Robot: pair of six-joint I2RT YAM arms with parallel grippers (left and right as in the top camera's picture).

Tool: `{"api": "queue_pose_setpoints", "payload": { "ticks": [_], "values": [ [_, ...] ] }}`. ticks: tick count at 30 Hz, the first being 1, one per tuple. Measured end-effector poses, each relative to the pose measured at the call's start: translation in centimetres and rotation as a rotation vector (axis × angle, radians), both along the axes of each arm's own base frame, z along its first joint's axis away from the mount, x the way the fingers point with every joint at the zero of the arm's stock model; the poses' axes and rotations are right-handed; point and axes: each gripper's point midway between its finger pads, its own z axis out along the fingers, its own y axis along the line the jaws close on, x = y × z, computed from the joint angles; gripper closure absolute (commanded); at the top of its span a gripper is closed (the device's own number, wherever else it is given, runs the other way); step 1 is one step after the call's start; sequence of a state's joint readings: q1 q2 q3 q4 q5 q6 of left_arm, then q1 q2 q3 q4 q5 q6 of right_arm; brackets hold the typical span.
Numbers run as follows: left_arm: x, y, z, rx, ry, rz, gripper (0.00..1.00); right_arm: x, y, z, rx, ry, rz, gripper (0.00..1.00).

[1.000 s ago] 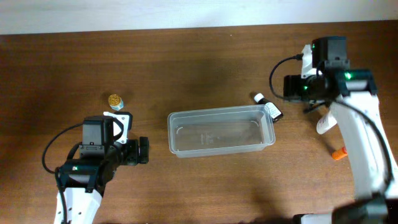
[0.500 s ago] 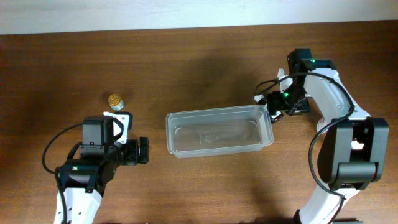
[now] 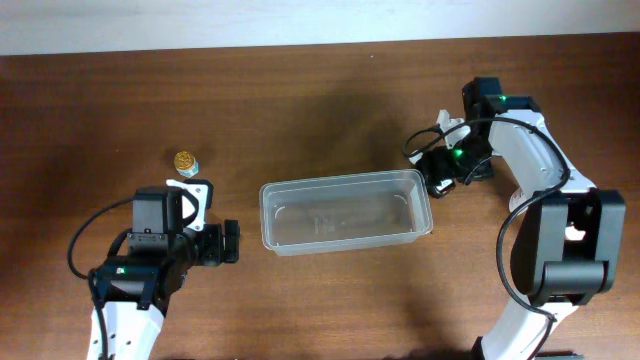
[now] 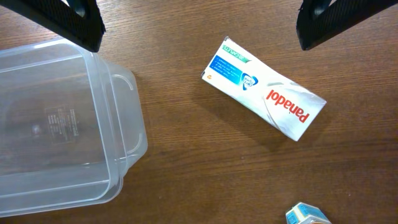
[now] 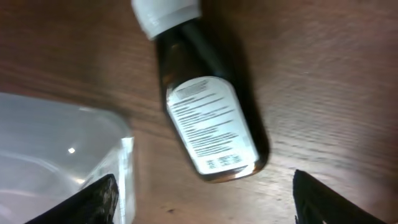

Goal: Pack container
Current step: 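Lower the right gripper and grasp the brown Woods' bottle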

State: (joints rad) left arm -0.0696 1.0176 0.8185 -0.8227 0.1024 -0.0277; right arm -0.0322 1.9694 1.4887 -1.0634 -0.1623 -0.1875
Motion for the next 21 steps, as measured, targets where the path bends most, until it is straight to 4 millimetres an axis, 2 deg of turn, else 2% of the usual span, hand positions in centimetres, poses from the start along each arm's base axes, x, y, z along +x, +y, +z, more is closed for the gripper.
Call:
{"api": "queue_pose_setpoints", "payload": {
  "ticks": [4, 9, 21],
  "values": [
    [0.0, 0.0, 0.0, 0.000, 0.000, 0.000, 0.01, 0.2, -0.5, -0.1, -0.032, -0.008, 0.003, 0.18],
    [0.0, 0.0, 0.0, 0.000, 0.000, 0.000, 0.01, 0.2, -0.9, -1.3, -0.049, 0.015, 0.007, 0.18],
    [0.0, 0.0, 0.0, 0.000, -0.001, 0.000, 0.01, 0.4, -0.5, -3.8, -0.062, 0.045, 0.049, 0.17]
  ]
}}
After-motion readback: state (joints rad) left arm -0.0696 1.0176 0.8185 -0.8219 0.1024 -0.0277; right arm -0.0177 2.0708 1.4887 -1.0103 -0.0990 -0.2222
